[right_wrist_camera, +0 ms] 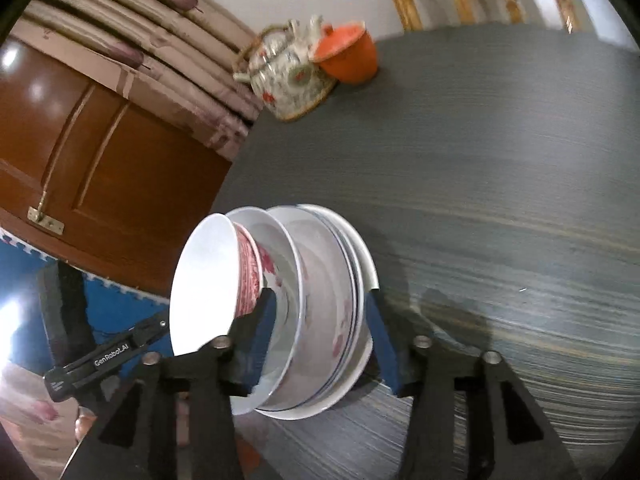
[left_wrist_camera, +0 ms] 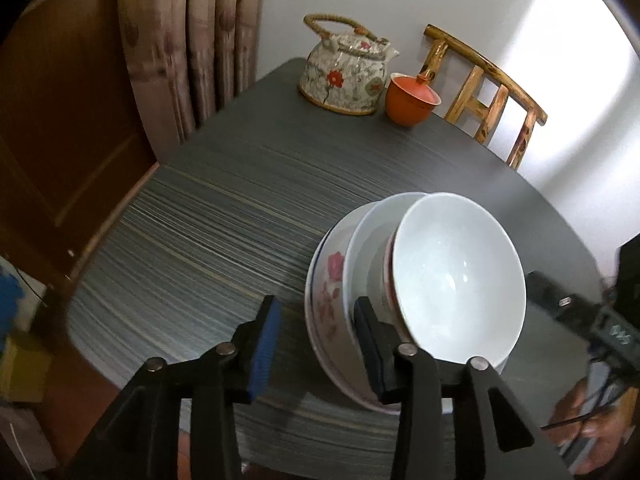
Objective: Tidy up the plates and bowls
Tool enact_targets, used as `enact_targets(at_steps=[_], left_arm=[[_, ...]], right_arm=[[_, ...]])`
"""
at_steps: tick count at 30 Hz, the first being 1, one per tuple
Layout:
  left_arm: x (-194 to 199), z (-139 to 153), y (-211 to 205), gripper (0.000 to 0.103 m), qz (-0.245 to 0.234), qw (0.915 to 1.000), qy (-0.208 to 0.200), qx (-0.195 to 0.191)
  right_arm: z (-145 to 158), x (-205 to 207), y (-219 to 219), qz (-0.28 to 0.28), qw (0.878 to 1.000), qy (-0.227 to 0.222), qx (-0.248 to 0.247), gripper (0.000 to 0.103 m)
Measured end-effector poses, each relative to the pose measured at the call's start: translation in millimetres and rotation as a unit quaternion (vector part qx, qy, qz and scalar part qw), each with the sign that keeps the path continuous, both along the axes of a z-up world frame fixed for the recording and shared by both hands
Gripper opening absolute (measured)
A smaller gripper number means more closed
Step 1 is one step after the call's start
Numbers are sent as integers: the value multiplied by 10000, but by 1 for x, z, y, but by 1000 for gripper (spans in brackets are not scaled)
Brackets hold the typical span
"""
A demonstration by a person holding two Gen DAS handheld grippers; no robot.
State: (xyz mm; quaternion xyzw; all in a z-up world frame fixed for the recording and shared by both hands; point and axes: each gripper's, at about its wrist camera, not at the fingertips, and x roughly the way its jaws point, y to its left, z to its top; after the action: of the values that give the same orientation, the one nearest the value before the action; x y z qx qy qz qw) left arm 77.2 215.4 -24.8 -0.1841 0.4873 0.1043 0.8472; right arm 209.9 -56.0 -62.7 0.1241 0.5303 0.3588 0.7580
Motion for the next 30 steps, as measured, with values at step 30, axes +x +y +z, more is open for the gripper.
enact_targets(at_steps=[30], left_arm=[[-86,41,-81,45,-292,9760,-947,1941]], right_arm=[[50,-166,-35,-848,9723,-2123,-482,88]])
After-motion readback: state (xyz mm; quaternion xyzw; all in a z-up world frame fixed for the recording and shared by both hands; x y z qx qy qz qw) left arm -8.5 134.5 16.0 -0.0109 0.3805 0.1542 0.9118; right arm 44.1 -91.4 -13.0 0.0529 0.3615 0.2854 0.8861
